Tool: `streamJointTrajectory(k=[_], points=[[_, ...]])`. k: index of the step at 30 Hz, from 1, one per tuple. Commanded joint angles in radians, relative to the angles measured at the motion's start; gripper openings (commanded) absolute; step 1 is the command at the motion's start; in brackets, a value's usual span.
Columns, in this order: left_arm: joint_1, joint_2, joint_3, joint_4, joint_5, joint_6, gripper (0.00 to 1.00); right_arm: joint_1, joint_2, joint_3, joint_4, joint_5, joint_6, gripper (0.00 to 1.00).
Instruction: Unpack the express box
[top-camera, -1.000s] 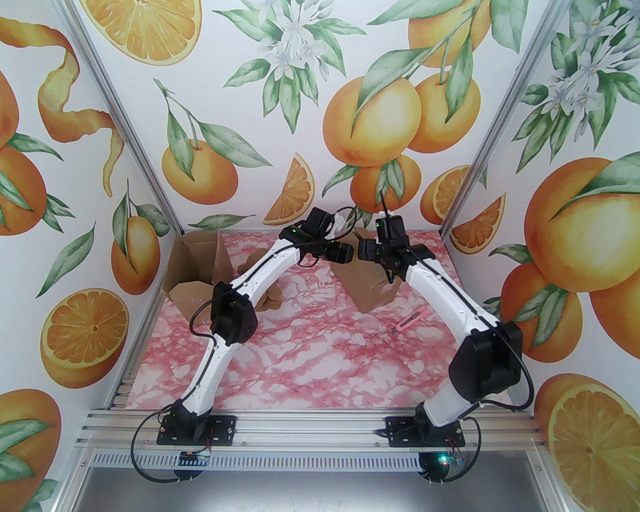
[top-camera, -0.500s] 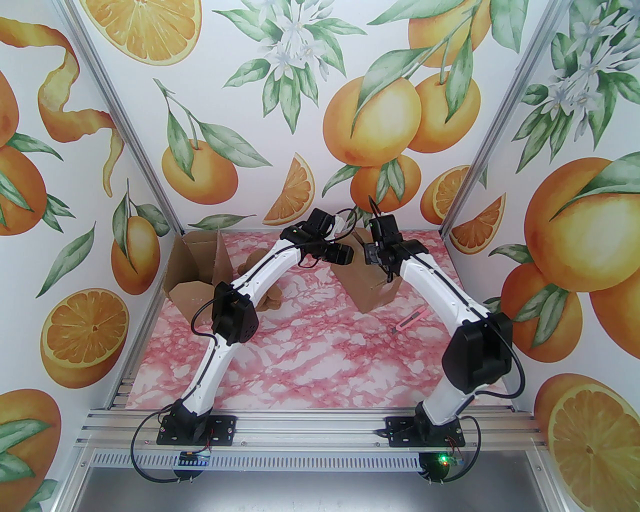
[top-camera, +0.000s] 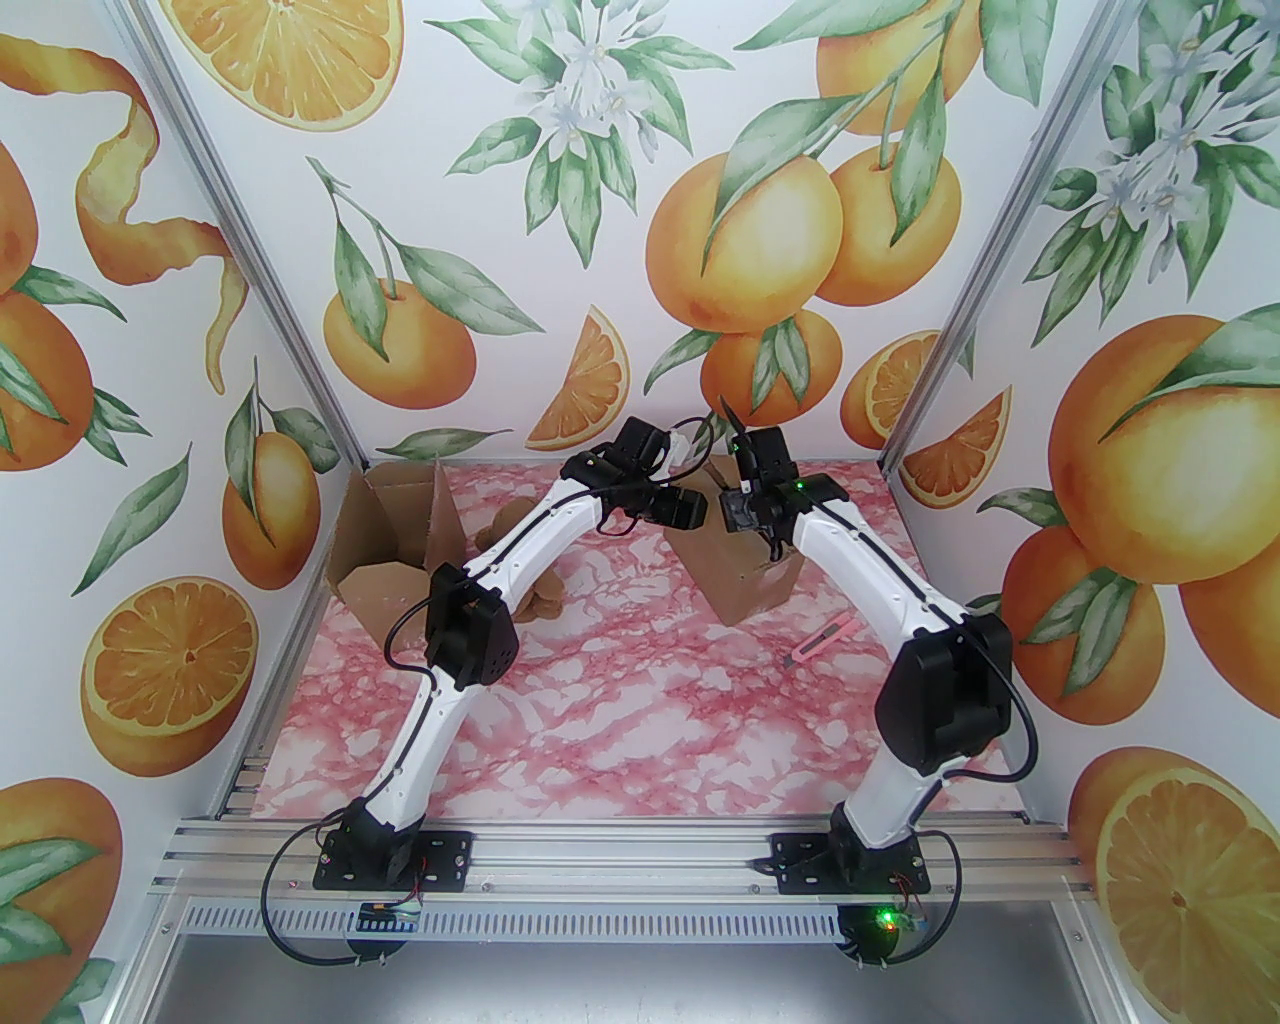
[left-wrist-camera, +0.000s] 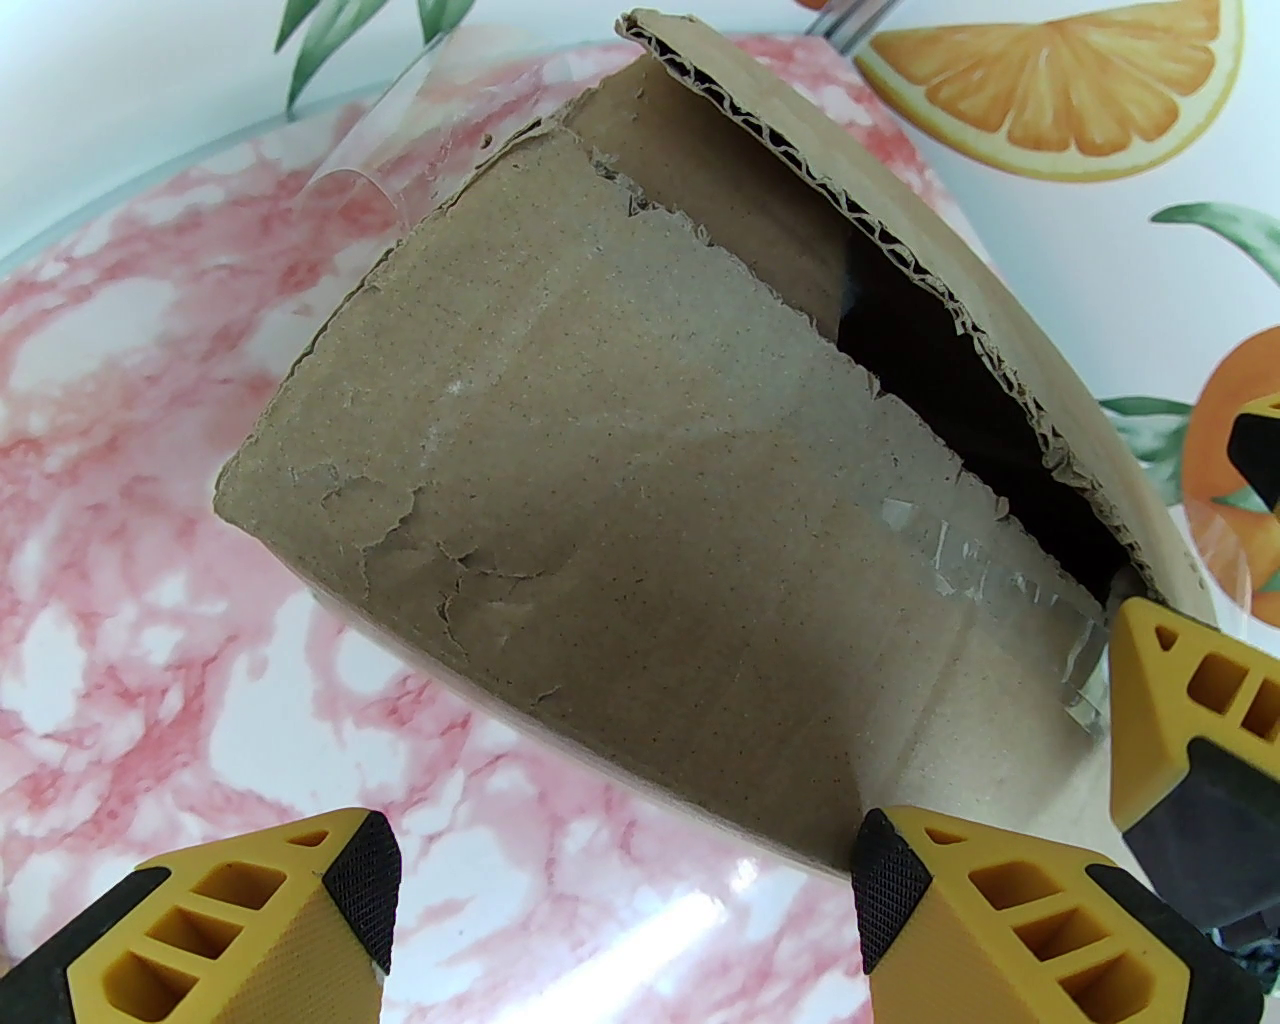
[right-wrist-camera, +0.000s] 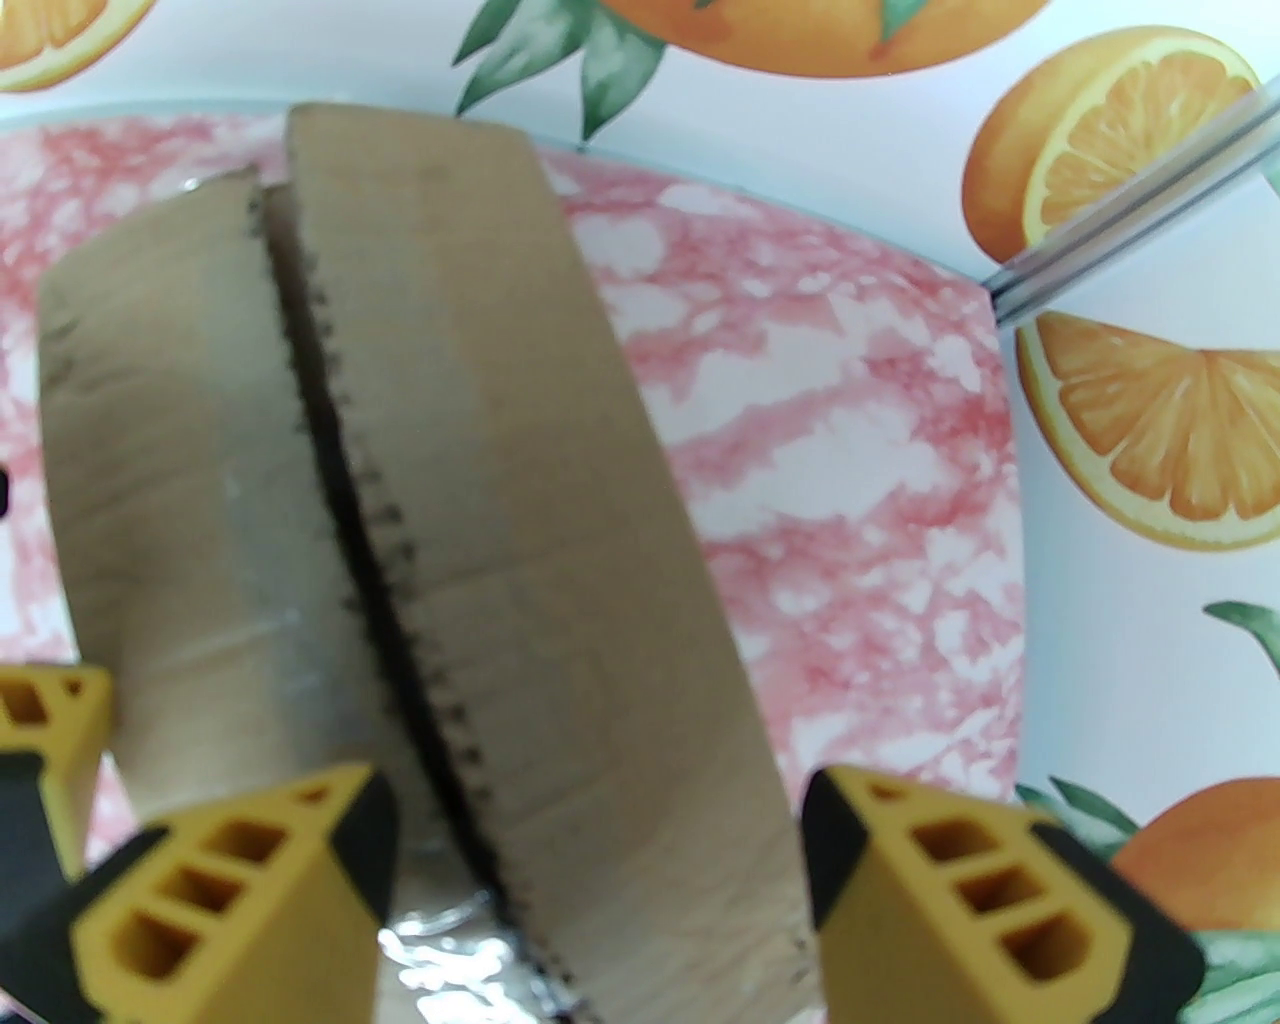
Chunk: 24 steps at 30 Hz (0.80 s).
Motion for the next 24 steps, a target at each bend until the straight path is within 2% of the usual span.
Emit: streamJointTrajectory(k=[1,6,12,18,24], points=[[0.007,0.052,0.012,-0.039,-0.033,0.007,0.78,0.007,0.032,0.025,-0.016,0.048,-0.027,0.72],[0.008,0.058,0.012,-0.041,-0.037,0.007,0.77,0.006,0.048,0.052,-0.026,0.164,-0.041,0.63],[0.011,0.065,0.012,-0.048,-0.036,0.002,0.76,0.001,0.06,0.106,-0.053,0.186,-0.082,0.41],[0.02,0.066,0.012,-0.059,-0.037,0.002,0.75,-0.007,0.087,0.19,-0.133,0.113,-0.081,0.18],[0.038,0.023,0.013,-0.047,-0.049,0.007,0.75,-0.049,0.092,0.253,-0.224,-0.024,-0.001,0.0]])
